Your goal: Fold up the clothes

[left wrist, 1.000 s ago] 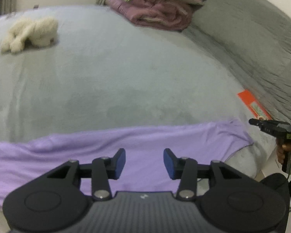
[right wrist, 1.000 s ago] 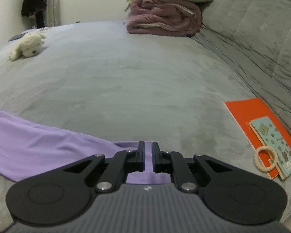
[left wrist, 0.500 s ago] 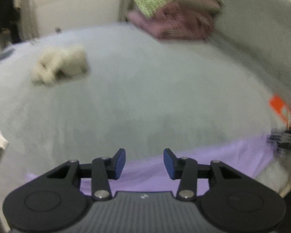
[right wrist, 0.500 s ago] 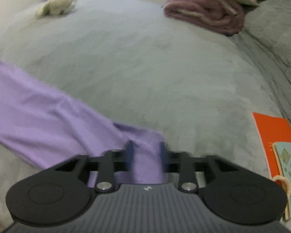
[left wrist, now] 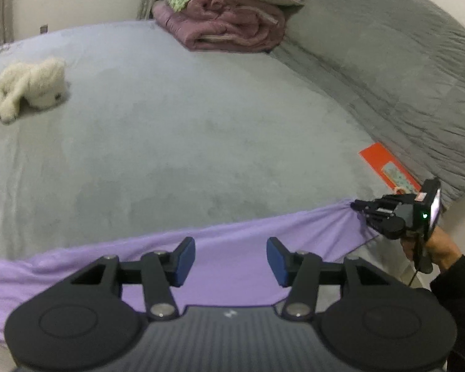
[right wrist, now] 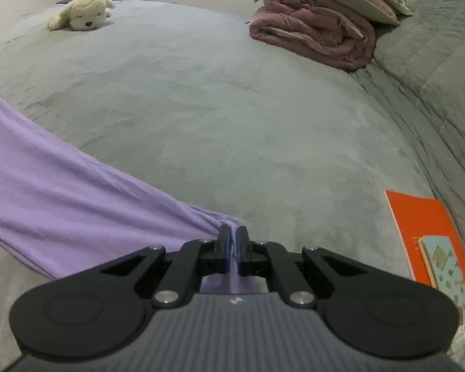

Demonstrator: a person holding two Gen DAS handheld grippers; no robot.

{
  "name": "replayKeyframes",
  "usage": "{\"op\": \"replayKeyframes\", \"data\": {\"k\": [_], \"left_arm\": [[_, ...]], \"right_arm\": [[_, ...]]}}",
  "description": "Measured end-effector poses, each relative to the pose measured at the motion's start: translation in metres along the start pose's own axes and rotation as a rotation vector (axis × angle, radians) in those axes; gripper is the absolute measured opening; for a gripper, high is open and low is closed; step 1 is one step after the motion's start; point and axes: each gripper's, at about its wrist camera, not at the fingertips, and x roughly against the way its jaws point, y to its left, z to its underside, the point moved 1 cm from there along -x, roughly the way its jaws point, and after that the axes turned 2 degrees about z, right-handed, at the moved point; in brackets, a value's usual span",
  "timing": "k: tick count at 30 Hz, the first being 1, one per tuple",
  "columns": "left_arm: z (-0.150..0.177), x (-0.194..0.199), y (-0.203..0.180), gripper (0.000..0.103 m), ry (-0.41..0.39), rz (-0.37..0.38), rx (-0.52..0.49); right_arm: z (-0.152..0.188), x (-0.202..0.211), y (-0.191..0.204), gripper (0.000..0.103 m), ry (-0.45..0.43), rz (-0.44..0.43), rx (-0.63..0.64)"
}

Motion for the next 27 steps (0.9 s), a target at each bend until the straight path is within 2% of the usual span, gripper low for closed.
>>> {"op": "replayKeyframes", "data": {"k": [3,4,7,9,13,17,18,19,21,23,24,25,27], "left_arm": [[0.034,-0.034,0.003,0.054,0.017,-0.075,0.028],[0.047,-0.047,0.005,0.054,0.030,-0.096,0.019],[0.078,-0.076,0.014,0.053,0.049,-0.141,0.042],[0.088,-0.083,0.015,0.053,0.018,-0.162,0.025],[0.085,-0.084,0.005,0.054,-0.008,-0.195,-0.045],[0.074,-0.078,0.012,0.054,-0.040,-0.196,-0.033],[0.072,-0.076,0.014,0.054,-0.046,-0.197,-0.028],[0.070,-0.073,0.016,0.054,-0.051,-0.197,-0.023],[0.069,-0.072,0.029,0.054,-0.060,-0.246,-0.012],[0.068,-0.072,0.043,0.054,-0.068,-0.301,-0.001],[0.068,-0.069,0.052,0.054,-0.073,-0.315,0.014],[0.069,-0.066,0.060,0.054,-0.076,-0.320,0.034],[0.070,-0.059,0.076,0.054,-0.082,-0.343,0.072]], "right_arm": [[0.000,0.007,-0.011,0.015,-0.037,-0.046,-0.057],[-0.001,0.009,-0.016,0.015,-0.048,-0.059,-0.080],[-0.002,-0.001,-0.038,0.015,-0.008,-0.053,-0.172],[0.000,-0.012,-0.051,0.015,0.024,-0.078,-0.232],[0.001,-0.017,-0.056,0.015,0.026,-0.102,-0.271],[-0.005,-0.014,-0.053,0.015,-0.007,-0.198,-0.268],[-0.007,-0.014,-0.052,0.018,-0.010,-0.218,-0.272],[-0.007,-0.016,-0.052,0.027,-0.001,-0.231,-0.274],[-0.006,-0.024,-0.048,0.031,0.039,-0.223,-0.257],[-0.006,-0.023,-0.044,0.031,0.036,-0.224,-0.226],[-0.006,-0.022,-0.044,0.024,0.034,-0.228,-0.229],[-0.006,-0.020,-0.043,0.011,0.032,-0.231,-0.234],[-0.005,-0.020,-0.039,0.002,0.028,-0.216,-0.213]]}}
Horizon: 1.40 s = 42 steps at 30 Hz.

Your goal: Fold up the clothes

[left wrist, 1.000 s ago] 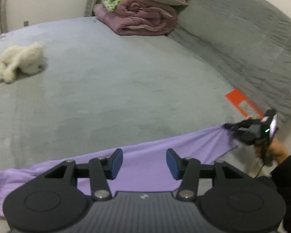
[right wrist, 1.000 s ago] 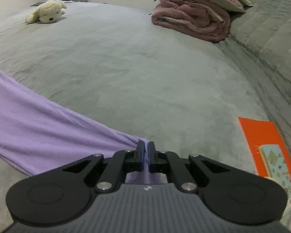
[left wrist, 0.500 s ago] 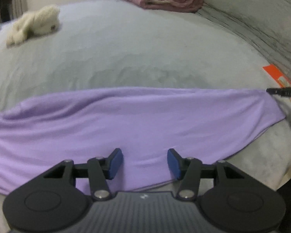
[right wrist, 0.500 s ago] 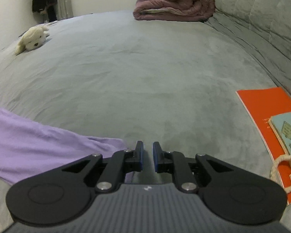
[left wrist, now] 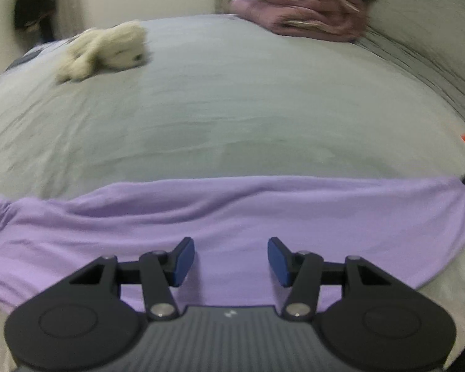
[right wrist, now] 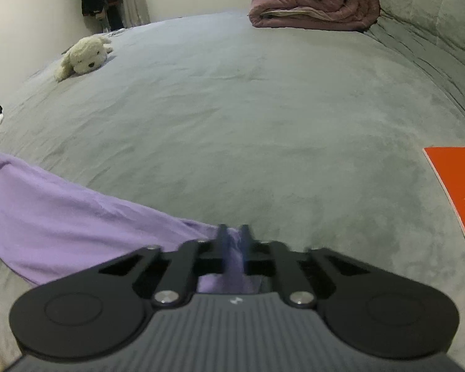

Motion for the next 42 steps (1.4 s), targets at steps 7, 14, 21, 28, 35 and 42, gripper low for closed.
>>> {"op": "replayKeyframes", "data": {"k": [7,14,21,28,35,42], "left_arm": [[0.017,-0.005,0.025,0.056,0.016,-0.017,0.032],[0.017,0.004,0.029,0.057,0.025,0.005,0.087],[0.018,0.010,0.050,0.057,-0.008,-0.028,0.139],[0.022,0.005,0.047,0.058,0.009,-0.037,0.102],[0.022,0.004,0.048,0.059,0.015,-0.031,0.102],[0.024,0.005,0.046,0.060,0.021,-0.025,0.093]], "right_arm": [[-0.003,0.016,0.005,0.000,-0.066,0.147,-0.022],[0.001,0.001,0.006,0.000,-0.015,0.247,-0.044],[0.001,0.017,0.005,0.000,-0.054,0.262,-0.113],[0.006,0.013,0.002,0.016,-0.044,0.232,-0.102],[0.009,0.036,0.004,0.048,-0.084,0.194,-0.046],[0.012,0.002,0.038,0.003,0.020,0.174,0.132]]}}
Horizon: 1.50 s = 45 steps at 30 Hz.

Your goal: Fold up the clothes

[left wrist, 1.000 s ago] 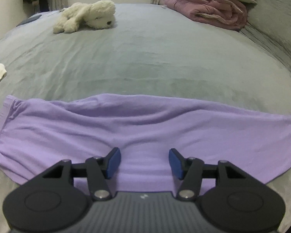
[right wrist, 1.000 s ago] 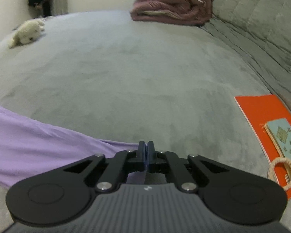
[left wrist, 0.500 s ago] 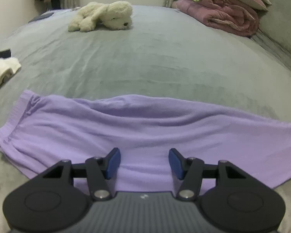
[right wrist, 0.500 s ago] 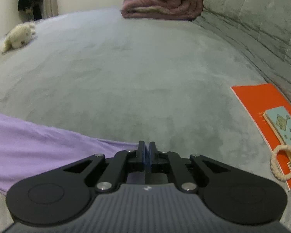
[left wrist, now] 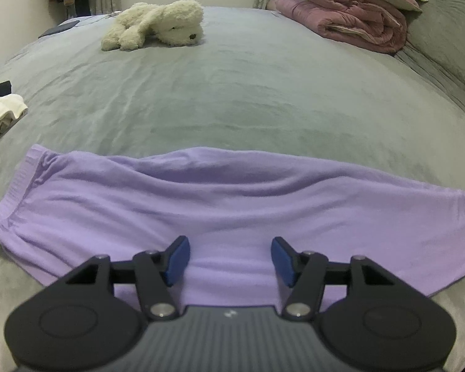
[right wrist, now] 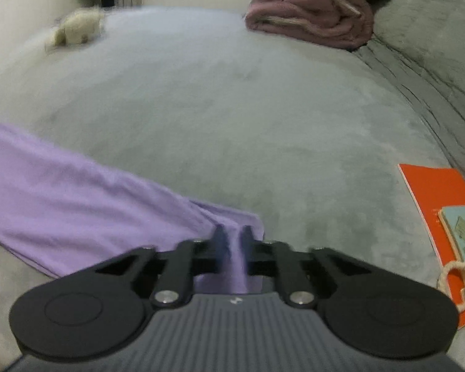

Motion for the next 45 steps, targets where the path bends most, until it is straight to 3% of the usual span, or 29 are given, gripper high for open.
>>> {"op": "replayKeyframes", "data": {"k": [5,7,11,15,19,20,22,28,36,45], "left_arm": [[0.001,0.003,0.004,0.061,0.025,0.040,-0.003],[-0.001,0.004,0.007,0.062,0.045,0.073,-0.008],[-0.013,0.010,0.029,0.062,0.066,0.150,0.082],[-0.031,0.017,0.043,0.062,0.014,0.164,0.127],[-0.043,0.006,0.049,0.062,0.008,0.146,0.143],[-0.043,0.001,0.048,0.062,0.015,0.141,0.130],[-0.039,-0.010,0.047,0.062,0.034,0.137,0.103],[-0.032,-0.019,0.048,0.062,0.024,0.152,0.032],[-0.026,-0.019,0.047,0.062,-0.011,0.157,-0.063],[-0.027,-0.015,0.050,0.061,-0.013,0.180,-0.129]], "right_arm": [[-0.004,-0.003,0.009,0.000,0.014,0.114,0.055],[0.001,-0.009,0.016,0.002,0.036,0.123,0.076],[-0.009,-0.001,0.023,0.009,0.024,0.127,0.090],[-0.045,0.017,0.041,0.013,-0.050,0.012,0.039],[-0.086,0.020,0.098,0.018,-0.079,-0.114,0.106],[-0.095,0.020,0.113,0.021,-0.085,-0.149,0.120],[-0.110,0.016,0.143,0.037,-0.097,-0.233,0.137],[-0.129,-0.013,0.221,0.038,-0.064,-0.471,0.230],[-0.125,-0.039,0.258,0.040,-0.039,-0.647,0.344],[-0.116,-0.024,0.283,0.037,-0.097,-0.687,0.492]]}}
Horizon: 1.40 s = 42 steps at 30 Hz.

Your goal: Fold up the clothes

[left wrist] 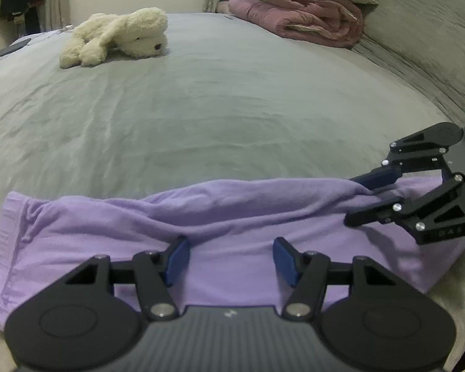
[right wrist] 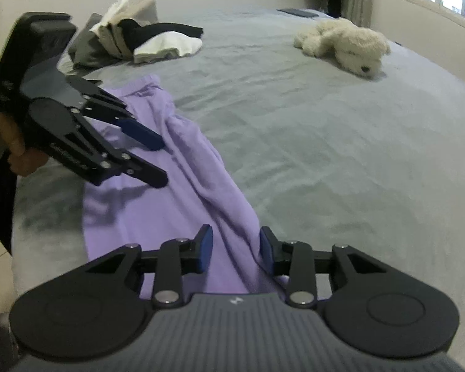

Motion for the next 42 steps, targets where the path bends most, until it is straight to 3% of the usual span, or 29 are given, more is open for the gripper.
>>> {"op": "replayKeyframes", "data": {"k": [4,8,18,25,32,42], "left_arm": [[0.001,0.000,0.003,0.057,0.001,0.013,0.008],[0.001,0.001,0.001,0.057,0.002,0.008,-0.008],[0.002,0.002,0.000,0.057,0.002,0.003,-0.021],[0.001,0.002,-0.001,0.057,0.004,0.001,-0.028],[0.002,0.000,-0.002,0.057,0.003,-0.004,-0.035],[0.007,0.000,-0.005,0.058,-0.009,-0.012,-0.073]], "right_arm": [[0.002,0.007,0.015,0.037,-0.010,-0.016,0.066],[0.004,0.009,0.027,0.037,-0.012,0.025,0.130],[0.008,0.017,0.037,0.037,-0.032,0.011,0.182],[0.011,0.003,0.044,0.037,0.004,-0.031,0.175],[0.002,-0.001,0.025,0.038,-0.048,-0.056,0.000],[-0.011,-0.009,-0.029,0.038,-0.091,-0.251,-0.454]]}}
